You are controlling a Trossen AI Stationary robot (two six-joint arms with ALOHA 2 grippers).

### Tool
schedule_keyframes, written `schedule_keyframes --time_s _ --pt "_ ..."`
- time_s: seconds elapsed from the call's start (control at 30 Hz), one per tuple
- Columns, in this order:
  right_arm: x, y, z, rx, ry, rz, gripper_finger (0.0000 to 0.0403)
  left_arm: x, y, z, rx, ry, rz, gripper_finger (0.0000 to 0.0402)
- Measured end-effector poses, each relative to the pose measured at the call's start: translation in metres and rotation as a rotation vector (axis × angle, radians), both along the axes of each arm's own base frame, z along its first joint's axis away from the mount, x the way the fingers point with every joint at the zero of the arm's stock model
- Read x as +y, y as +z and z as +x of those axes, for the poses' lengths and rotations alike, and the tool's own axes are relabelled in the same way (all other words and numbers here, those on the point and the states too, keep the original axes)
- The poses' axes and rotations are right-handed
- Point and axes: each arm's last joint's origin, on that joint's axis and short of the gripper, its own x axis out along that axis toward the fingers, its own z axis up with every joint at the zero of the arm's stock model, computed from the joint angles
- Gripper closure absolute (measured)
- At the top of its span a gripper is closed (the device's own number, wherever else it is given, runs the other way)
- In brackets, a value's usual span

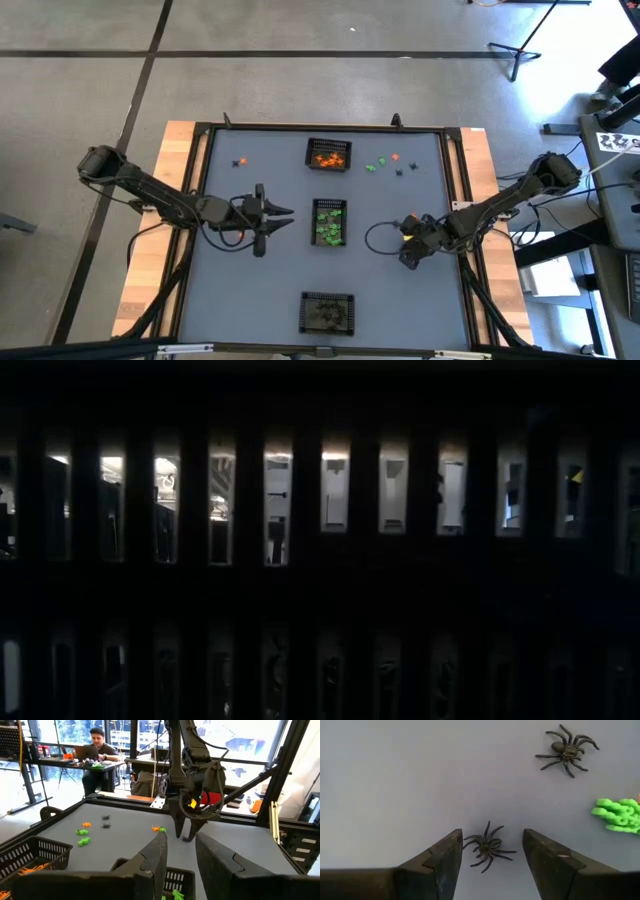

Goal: Sort Halloween decoration
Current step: Put the black spider toy into the bottom black bin

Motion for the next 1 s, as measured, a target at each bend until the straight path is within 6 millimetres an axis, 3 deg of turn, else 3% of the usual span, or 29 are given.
schedule_keyframes --time_s 0.23,0.57,0.77,1.0 --pt "-0.002 -0.004 -0.004 0.019 -0.005 -0.013 0.0213 0.000 0.000 0.000 0.001 0.001 0.003 0.0308" --pt "-0.003 -0.005 -0.004 0.018 0.015 -0.051 0.0389 0.000 0.000 0.000 0.001 0.001 0.003 0.0308" --pt "-0.001 0.003 0.002 0.003 0.052 -0.074 0.0390 0.000 0.000 0.000 0.001 0.001 0.004 0.0308" --pt "0.010 0.034 0.024 -0.131 0.138 -0.081 0.0398 0.001 -0.001 0.000 0.020 0.003 0.074 0.0308"
